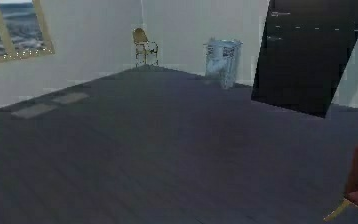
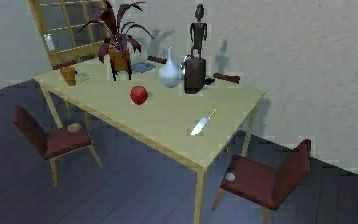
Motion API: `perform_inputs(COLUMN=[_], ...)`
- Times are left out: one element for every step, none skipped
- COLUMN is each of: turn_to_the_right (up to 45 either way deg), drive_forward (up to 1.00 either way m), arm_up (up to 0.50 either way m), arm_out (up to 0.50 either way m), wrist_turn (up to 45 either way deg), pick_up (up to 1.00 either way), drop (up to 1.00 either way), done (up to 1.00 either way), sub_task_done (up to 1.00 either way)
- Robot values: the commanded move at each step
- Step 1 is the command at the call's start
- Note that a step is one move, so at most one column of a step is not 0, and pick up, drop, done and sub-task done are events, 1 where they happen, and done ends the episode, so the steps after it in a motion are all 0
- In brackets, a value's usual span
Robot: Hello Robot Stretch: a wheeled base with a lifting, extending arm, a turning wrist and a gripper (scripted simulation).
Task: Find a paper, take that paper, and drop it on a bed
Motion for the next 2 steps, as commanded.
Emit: perform_inputs(turn_to_the_right=[24.0, 0.0], drive_forward=[0.00, 1.00], arm_up=[0.00, 0.00], arm_out=[0.00, 0.00], wrist_turn=[0.0, 0.0], pick_up=[0.00, 0.00], drop=[0.00, 0.00], done=[0.00, 0.00], sub_task_done=[0.00, 0.00])
